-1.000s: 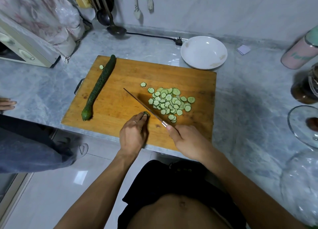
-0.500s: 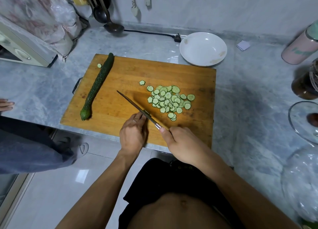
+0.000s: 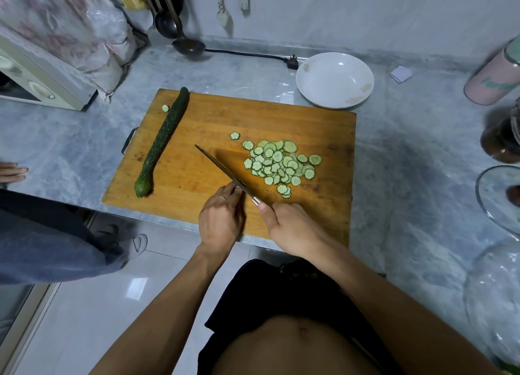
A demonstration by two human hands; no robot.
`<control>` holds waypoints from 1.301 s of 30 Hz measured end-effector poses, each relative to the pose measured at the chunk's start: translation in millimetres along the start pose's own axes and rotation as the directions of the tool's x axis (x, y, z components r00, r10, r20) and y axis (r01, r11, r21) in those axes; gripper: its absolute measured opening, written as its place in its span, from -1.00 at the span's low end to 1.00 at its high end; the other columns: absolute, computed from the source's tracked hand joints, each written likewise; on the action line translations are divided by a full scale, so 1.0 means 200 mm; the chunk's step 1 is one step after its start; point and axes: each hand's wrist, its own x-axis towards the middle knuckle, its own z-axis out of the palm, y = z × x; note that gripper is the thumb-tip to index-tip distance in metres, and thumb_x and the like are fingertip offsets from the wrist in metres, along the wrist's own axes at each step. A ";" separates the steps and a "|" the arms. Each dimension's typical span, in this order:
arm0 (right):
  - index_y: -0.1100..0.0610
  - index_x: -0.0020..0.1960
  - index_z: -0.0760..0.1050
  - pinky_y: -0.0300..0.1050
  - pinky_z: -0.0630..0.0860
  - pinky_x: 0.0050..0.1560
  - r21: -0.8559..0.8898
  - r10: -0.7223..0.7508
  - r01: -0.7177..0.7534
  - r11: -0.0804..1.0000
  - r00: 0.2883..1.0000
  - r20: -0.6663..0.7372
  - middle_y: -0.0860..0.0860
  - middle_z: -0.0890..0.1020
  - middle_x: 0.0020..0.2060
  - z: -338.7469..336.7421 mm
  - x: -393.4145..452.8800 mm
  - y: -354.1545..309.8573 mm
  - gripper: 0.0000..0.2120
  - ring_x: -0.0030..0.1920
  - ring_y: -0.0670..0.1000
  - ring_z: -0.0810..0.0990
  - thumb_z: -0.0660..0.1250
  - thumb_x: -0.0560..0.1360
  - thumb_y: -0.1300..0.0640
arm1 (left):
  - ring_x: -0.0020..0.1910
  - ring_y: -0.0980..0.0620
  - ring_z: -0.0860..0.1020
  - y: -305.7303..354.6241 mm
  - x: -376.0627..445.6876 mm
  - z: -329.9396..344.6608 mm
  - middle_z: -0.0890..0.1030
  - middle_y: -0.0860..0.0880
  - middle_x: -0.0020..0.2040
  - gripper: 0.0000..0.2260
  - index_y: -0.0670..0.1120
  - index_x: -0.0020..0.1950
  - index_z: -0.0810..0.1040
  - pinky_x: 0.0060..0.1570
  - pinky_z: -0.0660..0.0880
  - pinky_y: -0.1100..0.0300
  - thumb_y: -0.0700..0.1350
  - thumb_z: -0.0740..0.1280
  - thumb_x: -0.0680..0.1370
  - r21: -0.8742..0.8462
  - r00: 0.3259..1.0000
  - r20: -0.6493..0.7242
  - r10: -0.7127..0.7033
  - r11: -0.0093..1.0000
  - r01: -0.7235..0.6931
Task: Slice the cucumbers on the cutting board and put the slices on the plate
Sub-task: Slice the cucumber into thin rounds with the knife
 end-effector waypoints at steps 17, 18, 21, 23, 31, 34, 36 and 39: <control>0.02 -0.28 0.31 -0.06 0.33 -0.20 -0.019 -0.072 0.071 0.997 0.997 -0.042 0.03 0.46 -0.26 -0.07 -0.11 0.03 -0.52 -0.18 0.07 0.46 -0.05 0.66 -0.23 | 0.14 -0.05 0.59 -0.05 -0.01 -0.01 0.66 -0.03 0.17 -0.73 -0.10 0.15 0.68 -0.21 0.60 0.09 -0.17 0.30 0.49 -0.020 0.994 0.010 0.110 0.994 -0.110; 0.02 -0.28 0.31 -0.06 0.34 -0.19 -0.016 -0.068 0.067 0.998 0.997 -0.042 0.04 0.47 -0.23 -0.06 -0.12 0.03 -0.53 -0.15 0.07 0.46 -0.05 0.65 -0.23 | 0.14 -0.03 0.58 -0.04 -0.01 -0.01 0.66 -0.02 0.16 -0.71 -0.10 0.15 0.67 -0.20 0.59 0.10 -0.14 0.24 0.51 -0.023 0.994 0.007 0.110 0.994 -0.110; 0.02 -0.26 0.31 -0.05 0.38 -0.14 -0.012 -0.069 0.069 0.998 0.997 -0.041 0.09 0.50 -0.15 -0.05 -0.13 0.01 -0.54 -0.09 0.07 0.46 -0.05 0.66 -0.21 | 0.14 -0.01 0.56 -0.04 -0.02 -0.01 0.65 0.00 0.16 -0.72 -0.09 0.16 0.66 -0.19 0.57 0.13 -0.17 0.26 0.52 -0.024 0.995 0.005 0.102 0.994 -0.102; 0.03 -0.24 0.34 -0.03 0.42 -0.11 -0.015 -0.074 0.073 0.997 0.996 -0.043 0.10 0.52 -0.12 -0.06 -0.15 0.01 -0.54 -0.07 0.07 0.47 -0.05 0.66 -0.21 | 0.15 0.00 0.56 -0.03 -0.02 0.00 0.65 0.01 0.17 -0.72 -0.09 0.16 0.66 -0.19 0.57 0.13 -0.25 0.35 0.48 -0.029 0.995 0.003 0.098 0.995 -0.098; 0.14 -0.14 0.43 -0.04 0.36 -0.10 0.006 -0.037 0.037 0.999 0.999 0.017 0.07 0.48 -0.15 -0.08 -0.15 -0.02 -0.48 -0.06 0.07 0.42 -0.08 0.67 -0.20 | 0.16 0.00 0.59 -0.03 -0.03 0.03 0.65 0.01 0.19 -0.68 -0.09 0.16 0.67 -0.13 0.58 0.15 -0.30 0.37 0.44 -0.033 0.995 -0.011 0.094 0.995 -0.095; 0.09 -0.22 0.37 -0.05 0.32 -0.11 0.006 -0.025 0.025 1.000 0.999 0.034 0.07 0.45 -0.18 -0.08 -0.11 -0.02 -0.49 -0.07 0.07 0.40 -0.09 0.66 -0.22 | 0.15 -0.03 0.60 -0.03 -0.03 0.03 0.66 -0.02 0.16 -0.68 -0.11 0.17 0.67 -0.15 0.58 0.15 -0.30 0.38 0.43 -0.019 0.996 -0.019 0.088 0.996 -0.088; 0.07 -0.28 0.33 -0.07 0.29 -0.18 0.001 -0.038 0.038 0.999 0.999 0.032 0.06 0.43 -0.23 -0.08 -0.08 -0.01 -0.49 -0.16 0.06 0.41 -0.08 0.66 -0.22 | 0.14 -0.04 0.59 -0.03 -0.03 0.03 0.67 -0.03 0.15 -0.67 -0.12 0.17 0.67 -0.16 0.58 0.14 -0.29 0.38 0.43 -0.016 0.995 -0.021 0.095 0.995 -0.095; 0.06 -0.29 0.31 -0.09 0.29 -0.18 0.004 -0.030 0.030 1.000 0.999 0.023 0.09 0.45 -0.20 -0.05 -0.04 0.00 -0.50 -0.17 0.06 0.42 -0.07 0.67 -0.20 | 0.12 -0.04 0.59 -0.02 -0.04 0.04 0.66 -0.02 0.16 -0.68 -0.11 0.15 0.67 -0.18 0.57 0.14 -0.29 0.38 0.42 -0.019 0.995 -0.025 0.093 0.995 -0.093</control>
